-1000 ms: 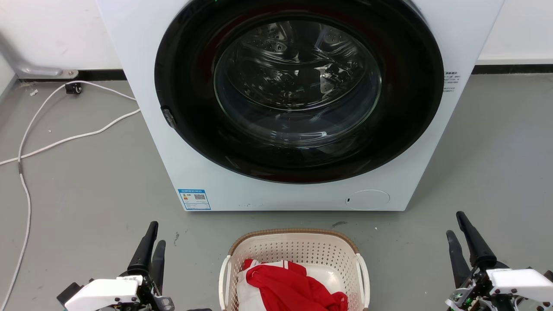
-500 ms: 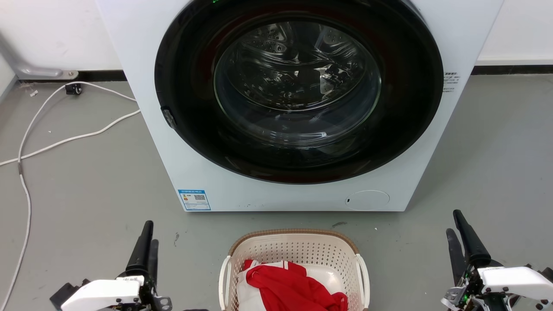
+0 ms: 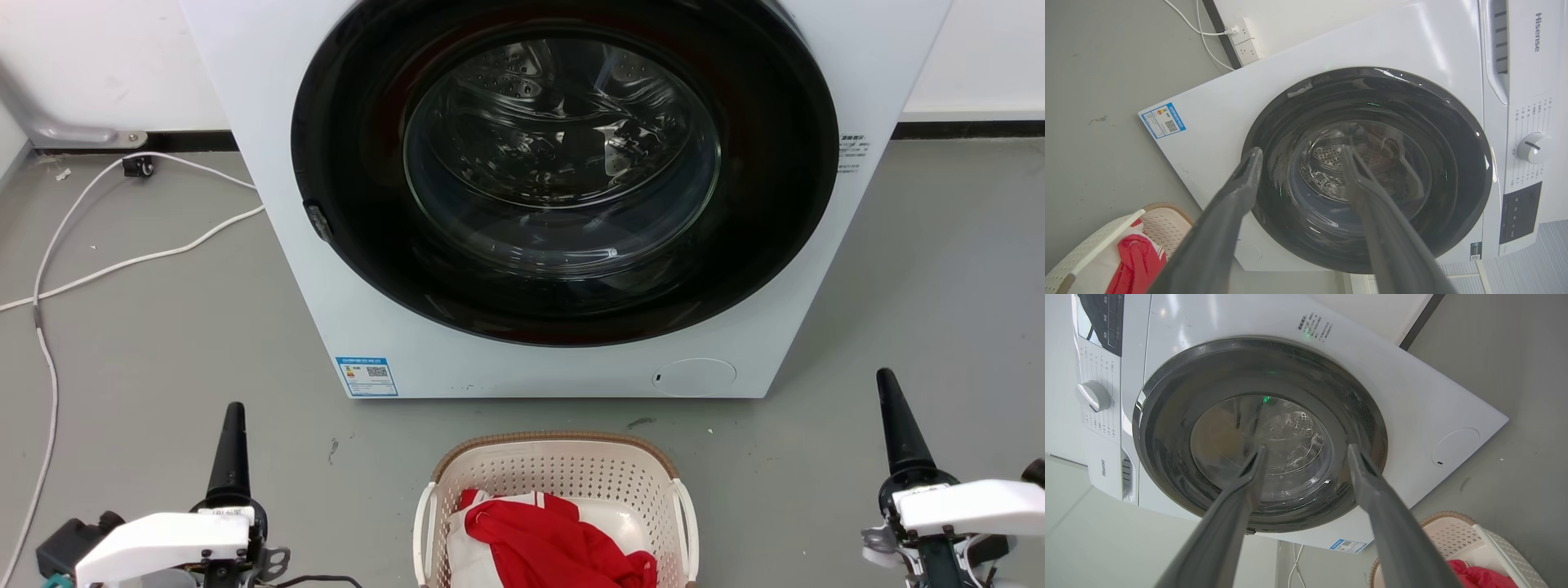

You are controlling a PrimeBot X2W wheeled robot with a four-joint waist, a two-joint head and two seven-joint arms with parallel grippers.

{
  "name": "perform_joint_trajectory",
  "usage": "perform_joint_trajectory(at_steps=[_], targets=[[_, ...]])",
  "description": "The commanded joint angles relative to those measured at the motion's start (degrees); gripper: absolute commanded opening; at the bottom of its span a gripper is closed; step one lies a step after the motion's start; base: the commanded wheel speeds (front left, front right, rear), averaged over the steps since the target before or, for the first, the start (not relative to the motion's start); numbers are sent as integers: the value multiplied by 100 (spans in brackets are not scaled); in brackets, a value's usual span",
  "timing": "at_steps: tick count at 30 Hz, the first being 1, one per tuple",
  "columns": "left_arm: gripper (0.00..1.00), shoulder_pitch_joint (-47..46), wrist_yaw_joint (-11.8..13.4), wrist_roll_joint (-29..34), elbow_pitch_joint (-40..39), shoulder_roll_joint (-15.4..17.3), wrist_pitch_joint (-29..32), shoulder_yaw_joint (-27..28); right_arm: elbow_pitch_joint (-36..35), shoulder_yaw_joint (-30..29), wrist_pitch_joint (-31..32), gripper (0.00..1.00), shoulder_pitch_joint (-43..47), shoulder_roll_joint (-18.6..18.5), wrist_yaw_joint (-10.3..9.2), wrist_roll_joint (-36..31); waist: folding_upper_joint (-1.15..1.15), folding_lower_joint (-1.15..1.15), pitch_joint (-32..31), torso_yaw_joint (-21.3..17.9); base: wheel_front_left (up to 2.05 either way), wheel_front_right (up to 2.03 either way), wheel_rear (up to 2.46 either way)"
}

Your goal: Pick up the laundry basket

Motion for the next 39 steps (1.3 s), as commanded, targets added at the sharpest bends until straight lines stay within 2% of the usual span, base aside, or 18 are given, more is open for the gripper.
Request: perform_joint_trajectory(at_steps=[1, 5, 16, 20, 25, 30, 39], targets=[[100, -28, 43, 160, -173, 23, -55, 25, -181, -14, -60, 100, -149, -22, 9, -297, 0, 0, 3, 2, 0, 0, 0], [100, -8, 105, 605, -465, 25, -136, 3, -408, 62, -144, 100, -128, -22, 9, -1054, 0, 0, 10, 7, 0, 0, 0], [100, 123, 18, 2107, -1125, 29, -349, -435, -929, 323, -357, 100, -64, -24, 10, -2713, 0, 0, 24, -5, 0, 0, 0], [100, 172, -85, 2833, -1279, 29, -421, -679, -1015, 434, -428, 100, -15, -25, 10, -3139, 0, 0, 22, -17, 0, 0, 0], [100, 212, 0, 3467, -1431, 31, -506, -876, -1073, 524, -515, 100, 29, -25, 10, -3648, 0, 0, 14, -33, 0, 0, 0], [100, 275, -23, 4080, -1447, 38, -585, -1080, -1013, 584, -598, 100, 90, -26, 10, -4132, 0, 0, 2, -42, 0, 0, 0], [100, 342, 187, 4849, -1436, 221, -722, -1520, -747, 639, -726, 100, 166, -27, 11, -4869, 0, 0, -15, -39, 0, 0, 0]])
